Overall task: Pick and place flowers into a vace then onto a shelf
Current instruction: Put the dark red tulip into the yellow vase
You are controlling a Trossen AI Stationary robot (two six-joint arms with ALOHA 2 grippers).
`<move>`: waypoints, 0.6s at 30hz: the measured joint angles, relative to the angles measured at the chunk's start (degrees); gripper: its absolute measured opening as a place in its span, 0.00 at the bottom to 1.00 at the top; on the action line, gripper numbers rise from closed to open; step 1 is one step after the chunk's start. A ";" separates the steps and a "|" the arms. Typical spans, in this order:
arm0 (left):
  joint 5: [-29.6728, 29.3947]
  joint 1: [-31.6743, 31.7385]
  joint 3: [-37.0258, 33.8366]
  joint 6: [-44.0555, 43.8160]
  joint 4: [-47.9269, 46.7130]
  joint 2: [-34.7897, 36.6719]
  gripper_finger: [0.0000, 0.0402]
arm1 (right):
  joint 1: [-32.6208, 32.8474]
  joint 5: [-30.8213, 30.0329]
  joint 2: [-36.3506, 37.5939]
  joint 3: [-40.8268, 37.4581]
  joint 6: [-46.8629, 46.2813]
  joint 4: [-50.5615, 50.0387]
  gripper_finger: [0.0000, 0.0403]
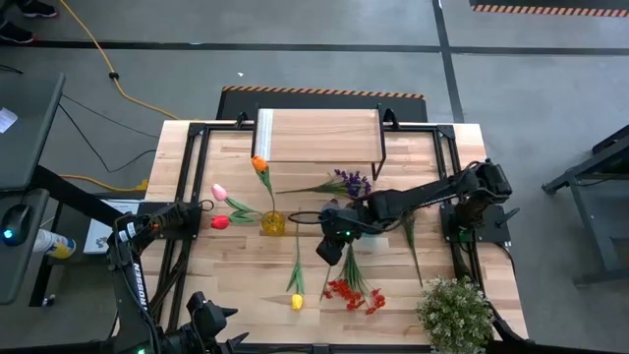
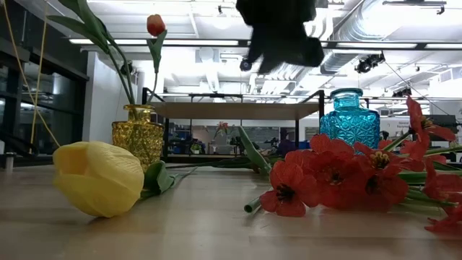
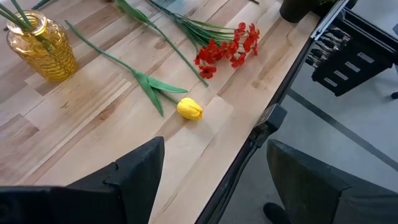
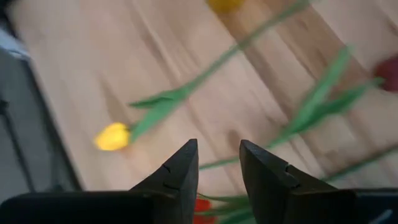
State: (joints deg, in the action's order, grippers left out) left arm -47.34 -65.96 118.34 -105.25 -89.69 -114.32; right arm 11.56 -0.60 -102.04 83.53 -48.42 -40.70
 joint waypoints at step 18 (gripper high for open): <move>-0.01 -0.01 0.00 0.00 0.00 0.00 0.79 | -2.69 0.67 -2.81 -0.02 0.91 -2.67 0.46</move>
State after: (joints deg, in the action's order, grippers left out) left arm -47.35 -65.97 118.34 -105.25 -89.69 -114.32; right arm 8.88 0.06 -104.85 83.50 -47.51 -43.38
